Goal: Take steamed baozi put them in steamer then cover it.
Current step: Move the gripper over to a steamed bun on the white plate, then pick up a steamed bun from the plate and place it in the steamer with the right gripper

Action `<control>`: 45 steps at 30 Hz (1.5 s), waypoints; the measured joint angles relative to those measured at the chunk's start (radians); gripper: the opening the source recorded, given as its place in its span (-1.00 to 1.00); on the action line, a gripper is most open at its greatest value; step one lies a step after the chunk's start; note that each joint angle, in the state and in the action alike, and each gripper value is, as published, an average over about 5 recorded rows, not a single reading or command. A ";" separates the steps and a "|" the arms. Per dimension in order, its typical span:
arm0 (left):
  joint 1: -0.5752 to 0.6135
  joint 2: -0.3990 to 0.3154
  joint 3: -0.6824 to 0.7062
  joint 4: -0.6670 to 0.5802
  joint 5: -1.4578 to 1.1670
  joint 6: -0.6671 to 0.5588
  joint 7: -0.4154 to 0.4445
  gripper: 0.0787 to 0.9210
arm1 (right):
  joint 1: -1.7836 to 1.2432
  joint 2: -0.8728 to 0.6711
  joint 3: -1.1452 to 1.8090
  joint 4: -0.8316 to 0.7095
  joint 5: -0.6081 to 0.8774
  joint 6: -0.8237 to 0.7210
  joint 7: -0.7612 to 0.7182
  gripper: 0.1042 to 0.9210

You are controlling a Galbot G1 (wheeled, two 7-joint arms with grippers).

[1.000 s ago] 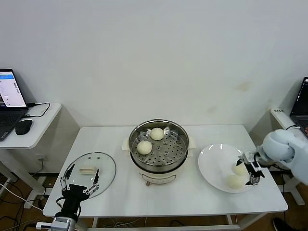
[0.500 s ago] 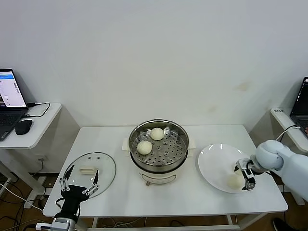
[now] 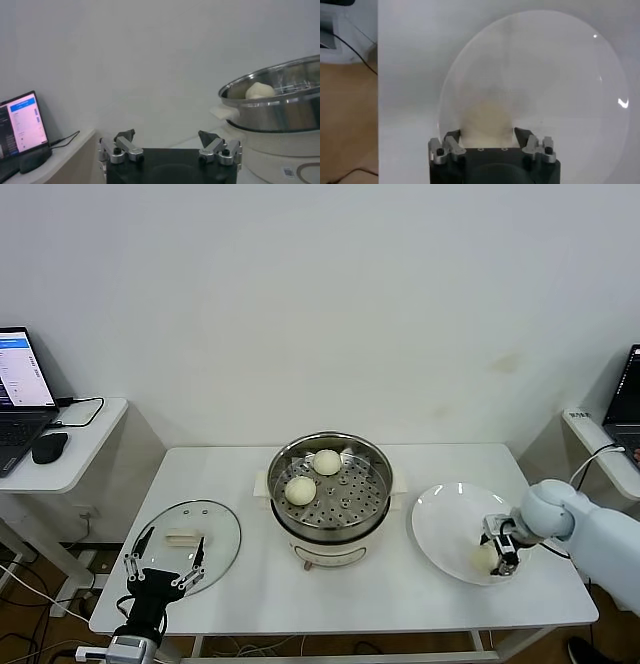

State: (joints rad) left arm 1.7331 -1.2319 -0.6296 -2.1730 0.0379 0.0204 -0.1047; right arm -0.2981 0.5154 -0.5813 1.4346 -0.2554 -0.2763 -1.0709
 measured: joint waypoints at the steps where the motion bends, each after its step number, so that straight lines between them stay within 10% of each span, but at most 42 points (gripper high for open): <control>1: 0.000 0.000 0.000 0.000 0.000 0.000 0.000 0.77 | 0.000 0.000 0.001 0.000 0.001 -0.001 0.000 0.29; 25: -0.016 0.008 0.009 -0.023 -0.003 0.001 0.000 0.77 | 0.426 -0.011 -0.168 0.046 0.207 -0.040 -0.034 0.18; 45: -0.006 -0.015 -0.018 -0.035 -0.004 -0.001 -0.004 0.77 | 0.808 0.321 -0.487 0.056 0.405 0.069 0.015 0.17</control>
State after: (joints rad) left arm 1.7269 -1.2466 -0.6476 -2.2078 0.0337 0.0191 -0.1088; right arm 0.5095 0.8367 -1.0685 1.4906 0.1499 -0.2074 -1.0561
